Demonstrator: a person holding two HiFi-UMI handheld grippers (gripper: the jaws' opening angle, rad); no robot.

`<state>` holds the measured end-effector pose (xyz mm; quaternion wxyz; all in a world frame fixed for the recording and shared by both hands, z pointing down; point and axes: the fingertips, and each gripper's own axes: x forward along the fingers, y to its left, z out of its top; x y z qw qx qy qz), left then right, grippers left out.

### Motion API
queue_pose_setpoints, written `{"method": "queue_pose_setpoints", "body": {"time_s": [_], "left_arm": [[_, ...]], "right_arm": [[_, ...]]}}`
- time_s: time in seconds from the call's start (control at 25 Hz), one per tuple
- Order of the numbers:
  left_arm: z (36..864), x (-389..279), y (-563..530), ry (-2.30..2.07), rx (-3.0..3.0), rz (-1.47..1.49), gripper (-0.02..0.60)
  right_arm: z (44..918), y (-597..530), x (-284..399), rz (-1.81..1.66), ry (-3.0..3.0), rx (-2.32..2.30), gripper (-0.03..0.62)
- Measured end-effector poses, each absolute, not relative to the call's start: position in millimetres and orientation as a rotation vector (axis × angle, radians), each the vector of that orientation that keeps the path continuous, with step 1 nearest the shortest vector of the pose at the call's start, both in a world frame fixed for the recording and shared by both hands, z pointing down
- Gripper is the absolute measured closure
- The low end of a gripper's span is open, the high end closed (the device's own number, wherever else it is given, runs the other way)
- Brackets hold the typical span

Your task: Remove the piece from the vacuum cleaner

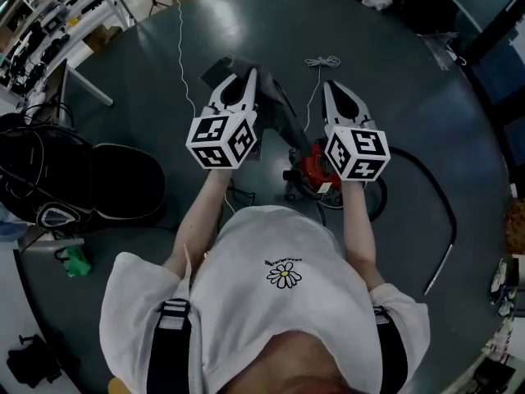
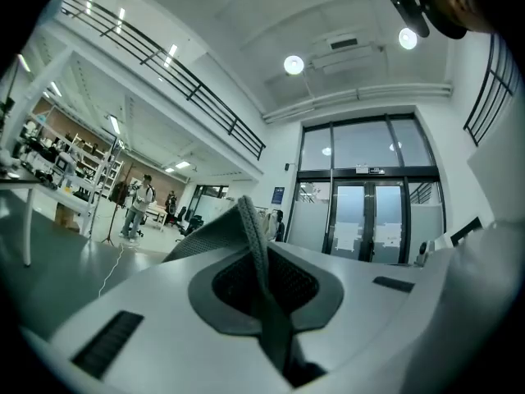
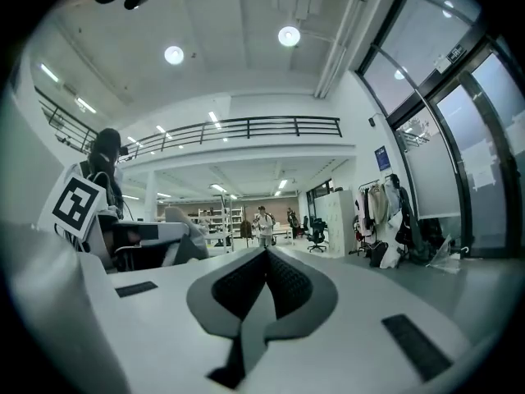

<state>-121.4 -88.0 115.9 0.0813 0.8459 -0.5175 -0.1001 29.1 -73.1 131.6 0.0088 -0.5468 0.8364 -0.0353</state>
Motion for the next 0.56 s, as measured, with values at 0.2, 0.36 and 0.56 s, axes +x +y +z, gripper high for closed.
{"method": "queue_pose_setpoints", "body": {"time_s": [0.2,0.36,0.56], "left_arm": [[107,-116,-83,-1.541,2.523,-0.33,0.566],[98,-123,-80,-1.578,2.536,-0.335,0.566],[95,-133,-77,-1.607,2.524,-0.359,0.566]], "right_arm": [[131,-69,37,-0.123,2.601,-1.709,0.583],[125,-65,32,-0.106,2.63,-1.678,0.583],[113,-61,29,-0.023,2.647,-1.666,0.583]]}}
